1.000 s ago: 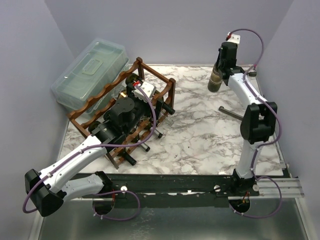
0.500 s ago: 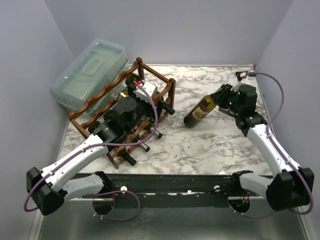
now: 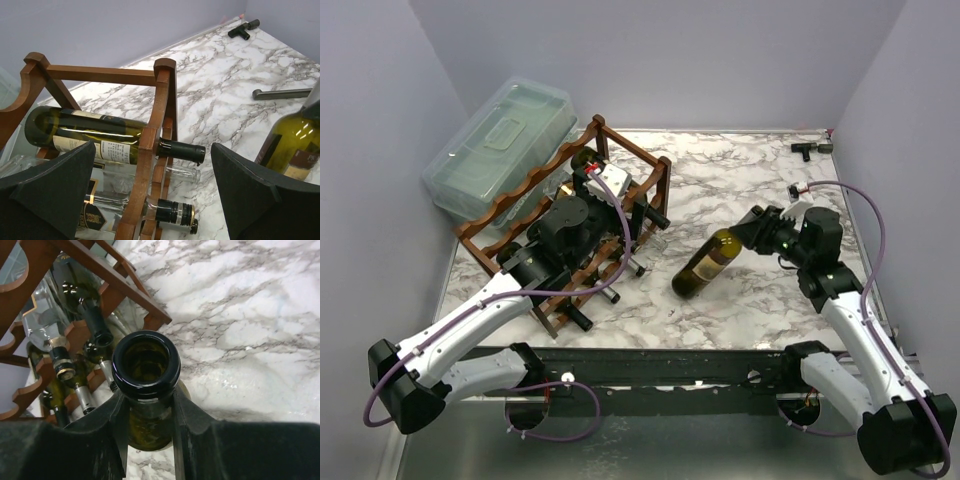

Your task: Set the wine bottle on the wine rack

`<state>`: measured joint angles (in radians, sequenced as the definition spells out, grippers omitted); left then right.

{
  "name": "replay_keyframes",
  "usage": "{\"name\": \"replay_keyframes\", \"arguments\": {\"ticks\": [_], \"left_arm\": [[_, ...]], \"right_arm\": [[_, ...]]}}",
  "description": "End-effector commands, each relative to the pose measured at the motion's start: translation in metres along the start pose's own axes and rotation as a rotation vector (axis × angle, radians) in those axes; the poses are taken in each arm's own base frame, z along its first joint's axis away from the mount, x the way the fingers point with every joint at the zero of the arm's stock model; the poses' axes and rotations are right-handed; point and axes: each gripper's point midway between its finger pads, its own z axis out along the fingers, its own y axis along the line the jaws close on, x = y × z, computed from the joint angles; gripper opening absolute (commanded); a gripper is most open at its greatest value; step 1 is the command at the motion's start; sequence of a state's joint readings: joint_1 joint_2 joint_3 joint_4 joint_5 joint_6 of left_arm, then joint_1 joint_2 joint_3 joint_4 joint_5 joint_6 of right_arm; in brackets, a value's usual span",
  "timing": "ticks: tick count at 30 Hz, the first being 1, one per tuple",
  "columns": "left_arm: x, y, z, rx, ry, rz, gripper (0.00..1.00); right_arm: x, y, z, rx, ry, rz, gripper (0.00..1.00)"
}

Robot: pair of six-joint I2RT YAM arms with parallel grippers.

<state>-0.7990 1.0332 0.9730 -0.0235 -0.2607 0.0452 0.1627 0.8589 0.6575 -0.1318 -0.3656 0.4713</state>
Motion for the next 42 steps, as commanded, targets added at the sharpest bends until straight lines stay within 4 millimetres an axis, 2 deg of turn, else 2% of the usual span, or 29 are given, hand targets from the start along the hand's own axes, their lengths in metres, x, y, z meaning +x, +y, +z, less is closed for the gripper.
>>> {"name": "replay_keyframes", "arguments": {"ticks": [1,4,6,9,12,15,18,22,23,24,27,33,36,42], "left_arm": [[-0.009,0.015,-0.002,-0.085,-0.025,0.0,0.99],[-0.013,0.01,0.0,-0.06,-0.032,-0.001,0.99],[-0.019,-0.004,0.0,0.021,-0.053,-0.019,0.97],[-0.028,-0.037,-0.004,0.2,-0.094,-0.052,0.93],[-0.031,-0.078,-0.011,0.425,-0.107,-0.09,0.92],[-0.022,-0.115,-0.018,0.589,-0.076,-0.076,0.92],[-0.001,-0.137,-0.018,0.584,-0.03,-0.026,0.93],[0.033,-0.135,-0.002,0.39,0.07,0.111,0.94],[0.047,-0.132,0.003,0.347,0.125,0.149,0.94],[0.053,-0.128,0.007,0.3,0.156,0.171,0.95],[0.073,-0.124,0.015,0.251,0.249,0.233,0.96],[0.094,-0.151,0.013,0.375,0.301,0.232,0.96],[0.106,-0.158,0.013,0.383,0.34,0.252,0.96],[0.11,-0.168,0.009,0.429,0.352,0.262,0.96]], "right_arm": [[-0.001,0.025,-0.005,-0.134,-0.028,0.044,0.01],[0.009,0.029,-0.006,-0.166,0.002,0.096,0.01],[0.009,0.037,-0.005,-0.218,-0.005,0.128,0.01],[0.019,0.042,-0.005,-0.263,0.031,0.191,0.01],[0.025,0.048,-0.009,-0.293,0.047,0.251,0.01],[0.024,0.052,-0.014,-0.309,0.037,0.287,0.01],[0.018,0.056,-0.019,-0.314,0.009,0.305,0.0],[0.005,0.058,-0.023,-0.309,-0.051,0.337,0.01],[0.001,0.061,-0.024,-0.322,-0.066,0.346,0.01],[-0.002,0.063,-0.025,-0.336,-0.079,0.35,0.01],[-0.007,0.068,-0.027,-0.363,-0.092,0.381,0.01],[-0.015,0.076,-0.031,-0.397,-0.112,0.397,0.01],[-0.019,0.082,-0.037,-0.415,-0.116,0.397,0.01],[-0.022,0.081,-0.046,-0.377,-0.142,0.368,0.01]]}}
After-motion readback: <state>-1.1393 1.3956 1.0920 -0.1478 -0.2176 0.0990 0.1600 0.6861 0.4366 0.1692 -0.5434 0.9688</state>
